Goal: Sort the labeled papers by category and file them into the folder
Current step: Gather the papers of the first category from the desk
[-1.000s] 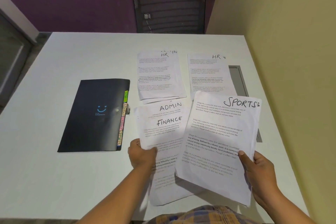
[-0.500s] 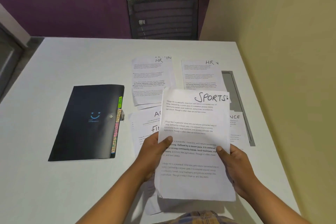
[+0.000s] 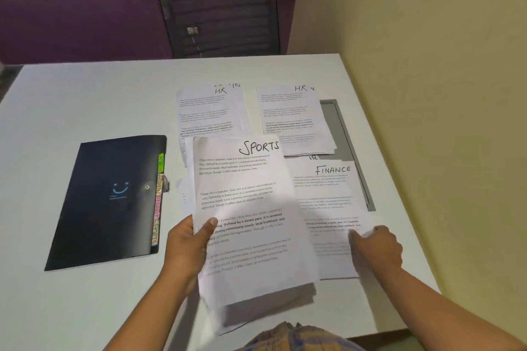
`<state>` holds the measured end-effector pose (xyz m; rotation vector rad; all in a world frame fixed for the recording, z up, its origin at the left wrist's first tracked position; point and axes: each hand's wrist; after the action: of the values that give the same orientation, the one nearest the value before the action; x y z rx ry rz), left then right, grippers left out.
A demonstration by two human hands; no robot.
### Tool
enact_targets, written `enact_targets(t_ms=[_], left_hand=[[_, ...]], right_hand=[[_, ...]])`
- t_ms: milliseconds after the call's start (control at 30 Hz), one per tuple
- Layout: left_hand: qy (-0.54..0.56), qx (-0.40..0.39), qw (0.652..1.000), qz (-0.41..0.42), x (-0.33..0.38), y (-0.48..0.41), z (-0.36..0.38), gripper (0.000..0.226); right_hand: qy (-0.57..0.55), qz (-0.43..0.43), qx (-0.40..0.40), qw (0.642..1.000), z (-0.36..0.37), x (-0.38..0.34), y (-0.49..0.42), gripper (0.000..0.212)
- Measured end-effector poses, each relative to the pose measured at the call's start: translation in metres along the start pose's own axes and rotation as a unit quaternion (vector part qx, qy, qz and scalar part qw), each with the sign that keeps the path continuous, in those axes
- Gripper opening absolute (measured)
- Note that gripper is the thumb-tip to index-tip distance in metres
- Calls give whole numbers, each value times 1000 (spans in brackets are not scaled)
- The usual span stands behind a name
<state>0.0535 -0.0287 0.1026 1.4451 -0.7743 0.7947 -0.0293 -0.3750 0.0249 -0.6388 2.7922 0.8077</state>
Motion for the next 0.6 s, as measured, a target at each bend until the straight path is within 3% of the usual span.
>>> enact_targets(t_ms=[100,333,500,600], left_hand=[[19,5,1000,-6,-3,2,-1,12],[49,23,998,-21,-14,2,-1,19],[60,16,998,-12,-15,3,7,18],[58,8,998,-10,-14,2,11,19]], right_hand=[[44,17,-22,999,3,0,3,65],[-73,-31,-92,993,1,3,4,8],[-72,-22,-107,991,-1,17,9,18],[-51,-56,-114,991,-1,19,12,12]])
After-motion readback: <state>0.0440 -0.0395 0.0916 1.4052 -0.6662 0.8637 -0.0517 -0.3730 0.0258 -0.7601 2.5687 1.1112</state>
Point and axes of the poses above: each hand's wrist, its own y-axis away from the middle knuckle, its own z-axis out of the palm, x = y × z, and after that the axes turned 1 degree about -x, right-handed
